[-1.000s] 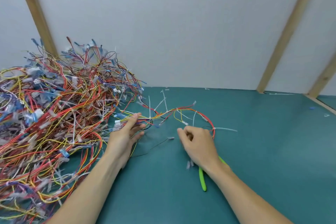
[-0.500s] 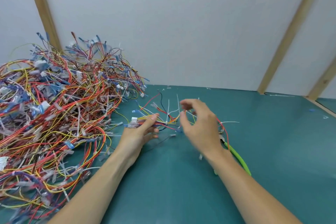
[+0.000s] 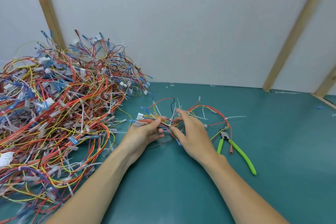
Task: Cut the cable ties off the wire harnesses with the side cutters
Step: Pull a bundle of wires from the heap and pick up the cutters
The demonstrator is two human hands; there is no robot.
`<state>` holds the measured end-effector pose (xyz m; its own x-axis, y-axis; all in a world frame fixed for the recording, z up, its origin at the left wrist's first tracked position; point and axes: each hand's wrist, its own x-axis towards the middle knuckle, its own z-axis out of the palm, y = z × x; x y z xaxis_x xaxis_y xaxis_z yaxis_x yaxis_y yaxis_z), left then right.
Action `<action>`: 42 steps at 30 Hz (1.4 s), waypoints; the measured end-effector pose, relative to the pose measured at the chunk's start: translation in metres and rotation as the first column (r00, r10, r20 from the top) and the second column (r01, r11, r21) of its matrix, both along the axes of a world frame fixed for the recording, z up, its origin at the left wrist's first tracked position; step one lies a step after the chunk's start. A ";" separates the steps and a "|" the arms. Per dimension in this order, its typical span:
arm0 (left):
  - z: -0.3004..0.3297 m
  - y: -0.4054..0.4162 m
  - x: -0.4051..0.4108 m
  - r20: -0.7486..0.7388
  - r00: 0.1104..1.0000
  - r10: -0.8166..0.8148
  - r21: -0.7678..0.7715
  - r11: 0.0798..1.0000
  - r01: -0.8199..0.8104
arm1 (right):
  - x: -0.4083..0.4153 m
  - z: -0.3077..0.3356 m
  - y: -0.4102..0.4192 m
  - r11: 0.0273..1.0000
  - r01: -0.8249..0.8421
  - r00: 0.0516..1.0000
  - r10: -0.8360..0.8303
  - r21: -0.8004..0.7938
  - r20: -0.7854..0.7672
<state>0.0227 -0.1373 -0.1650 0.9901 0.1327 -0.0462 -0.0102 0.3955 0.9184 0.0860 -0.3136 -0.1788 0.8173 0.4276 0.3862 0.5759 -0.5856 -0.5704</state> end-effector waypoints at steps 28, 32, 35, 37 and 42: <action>0.015 -0.002 -0.013 0.574 0.795 0.196 0.770 0.201 -0.605 | -0.010 0.009 -0.012 0.993 0.113 0.941 -0.121 0.042 0.318; 0.008 -0.017 -0.011 0.378 0.925 -0.044 0.925 0.067 -0.374 | -0.016 0.010 -0.007 0.997 0.069 0.910 -0.074 0.027 0.409; 0.007 -0.011 -0.011 0.325 0.946 -0.019 0.942 0.095 -0.321 | -0.017 0.012 -0.008 0.998 0.057 0.916 -0.063 0.029 0.396; 0.007 -0.007 -0.011 0.313 0.949 0.026 0.947 0.070 -0.314 | -0.017 0.013 -0.009 0.998 0.048 0.936 -0.062 0.048 0.347; 0.010 -0.002 -0.013 0.454 0.877 0.154 0.867 0.148 -0.475 | -0.015 0.018 -0.015 0.868 0.142 0.948 -0.258 0.476 0.187</action>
<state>0.0094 -0.1392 -0.1553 0.8026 0.2173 0.5556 -0.1357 -0.8403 0.5248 0.0707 -0.3283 -0.1610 0.7252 -0.0039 0.6885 0.6255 -0.4142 -0.6612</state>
